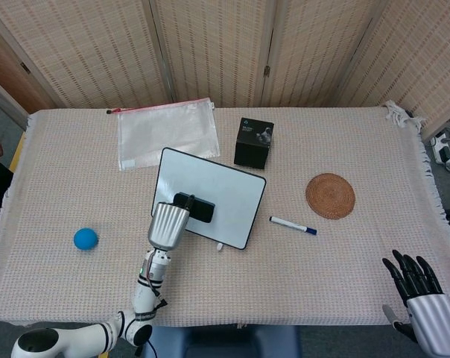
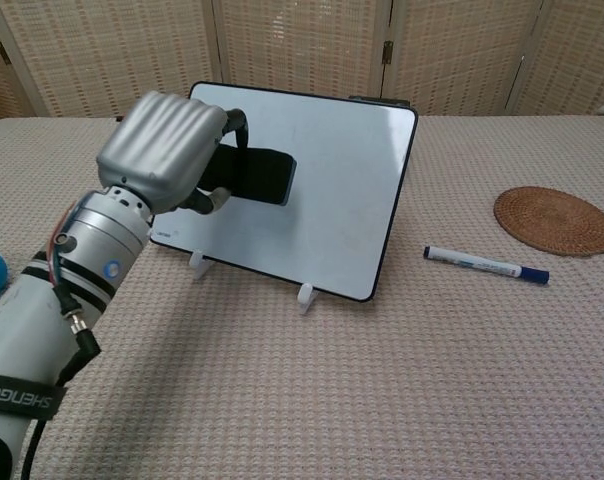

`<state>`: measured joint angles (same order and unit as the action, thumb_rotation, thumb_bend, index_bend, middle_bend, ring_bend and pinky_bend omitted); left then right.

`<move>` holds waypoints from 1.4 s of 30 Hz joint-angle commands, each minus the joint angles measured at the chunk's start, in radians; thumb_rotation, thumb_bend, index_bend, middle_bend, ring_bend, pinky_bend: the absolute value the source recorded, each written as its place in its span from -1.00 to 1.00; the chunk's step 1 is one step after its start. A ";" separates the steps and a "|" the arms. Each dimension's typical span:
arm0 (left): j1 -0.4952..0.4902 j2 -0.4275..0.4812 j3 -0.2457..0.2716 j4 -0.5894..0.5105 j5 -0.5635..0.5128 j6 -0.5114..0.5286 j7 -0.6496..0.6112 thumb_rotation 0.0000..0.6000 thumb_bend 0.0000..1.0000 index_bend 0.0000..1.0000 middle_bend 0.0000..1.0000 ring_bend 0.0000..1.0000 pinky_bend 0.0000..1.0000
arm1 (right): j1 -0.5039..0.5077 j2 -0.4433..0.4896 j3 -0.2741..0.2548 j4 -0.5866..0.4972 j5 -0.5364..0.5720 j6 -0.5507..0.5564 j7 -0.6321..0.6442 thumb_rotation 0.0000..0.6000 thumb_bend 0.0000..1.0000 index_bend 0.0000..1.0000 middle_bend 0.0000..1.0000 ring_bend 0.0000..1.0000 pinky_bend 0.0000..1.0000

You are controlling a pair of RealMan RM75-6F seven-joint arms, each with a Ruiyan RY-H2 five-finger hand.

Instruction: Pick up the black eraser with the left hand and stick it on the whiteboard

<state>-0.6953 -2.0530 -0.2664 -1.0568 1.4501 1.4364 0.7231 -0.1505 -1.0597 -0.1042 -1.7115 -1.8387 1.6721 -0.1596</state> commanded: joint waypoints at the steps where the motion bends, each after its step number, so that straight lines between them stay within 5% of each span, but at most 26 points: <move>1: -0.040 -0.062 -0.027 0.082 -0.013 -0.019 -0.008 1.00 -0.19 0.37 1.00 0.95 1.00 | 0.001 0.003 0.001 -0.002 0.005 -0.002 0.005 1.00 -0.38 -1.00 -1.00 -1.00 -1.00; 7: -0.071 -0.109 -0.036 0.159 -0.018 -0.033 -0.021 1.00 -0.19 0.34 1.00 0.95 1.00 | 0.003 0.009 0.004 -0.005 0.017 -0.003 0.016 1.00 -0.38 -1.00 -1.00 -1.00 -1.00; 15: -0.078 -0.131 -0.037 0.194 -0.025 -0.033 -0.043 1.00 -0.23 -0.39 1.00 0.96 1.00 | -0.001 0.011 0.002 -0.001 0.014 0.010 0.026 1.00 -0.38 -1.00 -1.00 -1.00 -1.00; 25: -0.064 -0.134 -0.028 0.165 -0.035 -0.021 -0.009 1.00 -0.38 -0.66 1.00 0.96 1.00 | -0.009 0.013 0.000 0.005 0.009 0.028 0.037 1.00 -0.38 -1.00 -1.00 -1.00 -1.00; 30: 0.020 -0.047 0.020 -0.011 -0.045 0.016 0.073 1.00 -0.44 -0.77 1.00 0.96 1.00 | -0.013 0.014 0.002 0.009 0.009 0.038 0.039 1.00 -0.38 -1.00 -1.00 -1.00 -1.00; 35: 0.173 0.165 0.139 -0.366 -0.047 0.092 0.170 1.00 -0.51 -0.88 1.00 0.80 0.94 | -0.017 0.012 0.000 0.012 -0.001 0.047 0.036 1.00 -0.38 -1.00 -1.00 -1.00 -1.00; 38: 0.276 0.345 0.243 -0.610 -0.051 0.135 0.172 1.00 -0.51 -0.91 0.62 0.33 0.55 | -0.014 0.006 -0.001 0.012 -0.005 0.037 0.022 1.00 -0.38 -1.00 -1.00 -1.00 -1.00; 40: 0.338 0.477 0.331 -0.749 -0.045 0.155 0.143 1.00 -0.51 -0.97 0.01 -0.15 0.06 | -0.010 0.000 -0.001 0.009 -0.003 0.021 0.002 1.00 -0.38 -1.00 -1.00 -1.00 -1.00; 42: 0.397 0.597 0.421 -0.843 -0.008 0.188 0.078 1.00 -0.51 -1.00 -0.39 -0.50 -0.29 | -0.004 -0.008 -0.002 0.004 -0.005 0.002 -0.019 1.00 -0.38 -1.00 -1.00 -1.00 -1.00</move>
<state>-0.4757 -1.7474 -0.0560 -1.6232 1.4092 1.5361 0.8436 -0.1593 -1.0611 -0.1054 -1.7038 -1.8428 1.6869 -0.1653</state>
